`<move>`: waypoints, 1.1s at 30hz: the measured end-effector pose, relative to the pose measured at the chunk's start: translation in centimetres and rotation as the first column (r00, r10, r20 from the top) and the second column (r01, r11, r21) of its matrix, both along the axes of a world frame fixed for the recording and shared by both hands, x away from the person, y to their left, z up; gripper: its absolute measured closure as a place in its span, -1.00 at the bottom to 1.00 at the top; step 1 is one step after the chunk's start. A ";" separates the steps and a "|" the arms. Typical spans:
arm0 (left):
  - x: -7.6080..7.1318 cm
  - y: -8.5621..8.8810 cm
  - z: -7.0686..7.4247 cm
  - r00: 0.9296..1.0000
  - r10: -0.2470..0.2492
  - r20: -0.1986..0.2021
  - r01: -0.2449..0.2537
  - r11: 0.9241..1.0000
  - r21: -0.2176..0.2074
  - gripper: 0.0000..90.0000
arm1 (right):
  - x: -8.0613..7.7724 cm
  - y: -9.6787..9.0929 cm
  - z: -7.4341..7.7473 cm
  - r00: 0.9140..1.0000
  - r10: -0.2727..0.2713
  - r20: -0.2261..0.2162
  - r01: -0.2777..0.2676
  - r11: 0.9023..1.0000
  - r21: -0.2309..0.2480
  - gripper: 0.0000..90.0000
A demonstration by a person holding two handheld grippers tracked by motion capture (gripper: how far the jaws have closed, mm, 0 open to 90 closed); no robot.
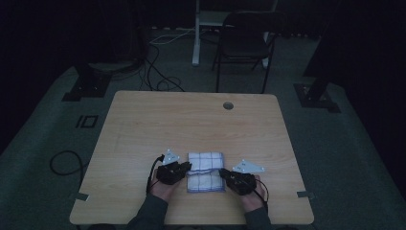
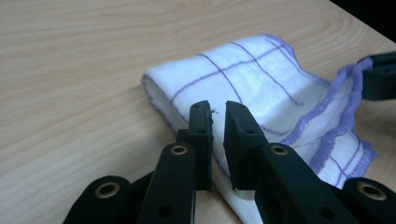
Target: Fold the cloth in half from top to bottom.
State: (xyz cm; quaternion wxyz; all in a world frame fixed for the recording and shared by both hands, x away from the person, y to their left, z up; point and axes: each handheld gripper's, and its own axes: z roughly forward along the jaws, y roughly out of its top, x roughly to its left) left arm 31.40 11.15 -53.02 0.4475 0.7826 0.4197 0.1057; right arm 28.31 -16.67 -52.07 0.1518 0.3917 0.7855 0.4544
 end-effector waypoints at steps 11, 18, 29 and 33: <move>-1.1 -0.3 0.5 0.999 -0.031 0.024 0.031 0.999 0.029 0.78 | -0.7 -0.4 0.4 1.000 0.013 0.011 -0.013 1.000 0.007 0.85; -1.9 -0.7 -0.4 0.998 -0.055 0.014 0.054 0.996 0.072 0.77 | -0.9 -1.2 0.6 0.999 0.035 0.025 -0.036 0.998 0.059 0.55; -3.4 -0.6 -0.8 0.997 -0.067 0.034 0.064 0.994 0.092 0.73 | 0.9 -2.0 -0.1 0.999 -0.041 -0.004 0.041 0.999 0.027 0.42; -3.2 0.0 -0.5 0.997 -0.050 0.054 0.045 0.995 0.089 0.68 | 1.9 -2.4 -0.4 0.997 -0.072 -0.003 0.072 0.997 -0.010 0.37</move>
